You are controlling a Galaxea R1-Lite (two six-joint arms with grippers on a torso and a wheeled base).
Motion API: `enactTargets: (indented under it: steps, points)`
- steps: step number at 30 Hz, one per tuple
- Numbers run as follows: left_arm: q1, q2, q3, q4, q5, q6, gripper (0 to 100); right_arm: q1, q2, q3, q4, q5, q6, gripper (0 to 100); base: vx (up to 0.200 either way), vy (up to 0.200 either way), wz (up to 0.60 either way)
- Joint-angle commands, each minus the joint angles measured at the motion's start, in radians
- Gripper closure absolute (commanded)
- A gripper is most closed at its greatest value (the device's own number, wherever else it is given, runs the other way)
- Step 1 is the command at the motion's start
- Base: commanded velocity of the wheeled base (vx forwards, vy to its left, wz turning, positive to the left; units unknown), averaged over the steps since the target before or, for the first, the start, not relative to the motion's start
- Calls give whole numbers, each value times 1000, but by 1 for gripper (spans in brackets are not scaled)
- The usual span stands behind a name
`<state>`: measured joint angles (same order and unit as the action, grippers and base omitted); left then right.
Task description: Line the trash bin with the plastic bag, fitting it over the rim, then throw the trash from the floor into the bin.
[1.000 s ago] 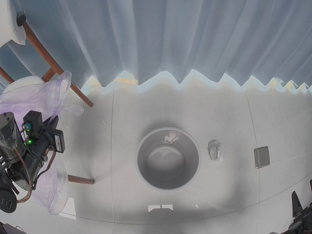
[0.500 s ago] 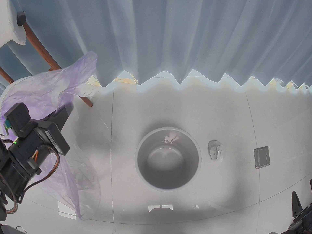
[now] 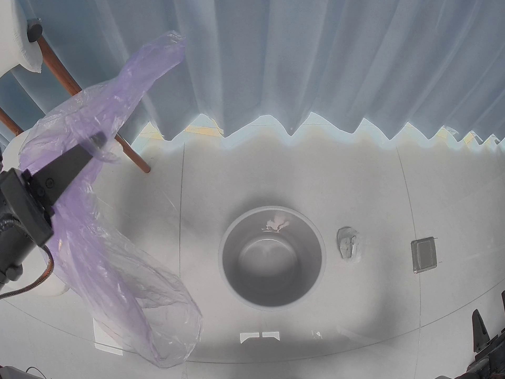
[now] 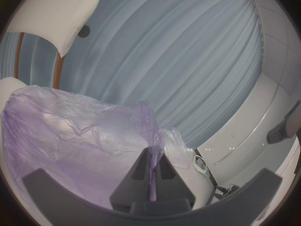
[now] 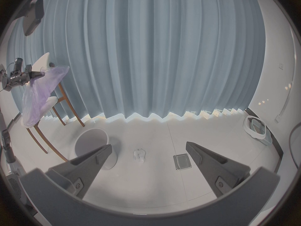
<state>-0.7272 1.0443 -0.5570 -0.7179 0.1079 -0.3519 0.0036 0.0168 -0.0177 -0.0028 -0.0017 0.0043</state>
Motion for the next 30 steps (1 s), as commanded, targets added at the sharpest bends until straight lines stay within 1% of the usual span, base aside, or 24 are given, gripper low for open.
enactTargets:
  steps: [1,4,6,8,10,12,13,16,17,18,19,20,23,30]
  points:
    - [17,-46,-52,40,-17,-35,100,1,-17,18,0,0,0,0,0,0,0]
    - [12,-39,-86,35,-33,-45,100,1,-17,18,0,0,0,0,0,0,0]
    - [14,-4,-153,44,-63,-88,100,-1,-17,18,0,0,0,0,0,0,0]
    - [12,13,-158,44,-62,-130,100,-1,-17,18,0,0,0,0,0,0,0]
    - [6,20,-146,44,-71,-145,100,1,-17,18,0,0,0,0,0,0,0]
    - [-9,30,-141,44,-85,-145,100,1,-17,18,0,0,0,0,0,0,0]
    - [-34,49,-139,46,-117,-144,100,-1,-17,18,0,0,0,0,0,0,0]
    - [-46,94,-139,26,-158,-127,100,1,-17,18,0,0,0,0,0,0,0]
    - [-46,115,-141,11,-158,-107,100,1,-17,18,0,0,0,0,0,0,0]
    - [-46,115,-141,11,-158,-107,100,1,-17,18,0,0,0,0,0,0,0]
    - [-40,128,-132,-22,-152,-76,100,1,-17,18,0,0,0,0,0,0,0]
    - [-35,131,-98,-81,-149,-58,100,-1,-17,18,0,0,0,0,0,0,0]
    - [-29,123,-75,-126,-175,-55,100,1,-17,18,0,0,0,0,0,0,0]
    - [-47,155,-54,-135,-180,-59,100,1,-17,18,0,0,-1,0,0,0,0]
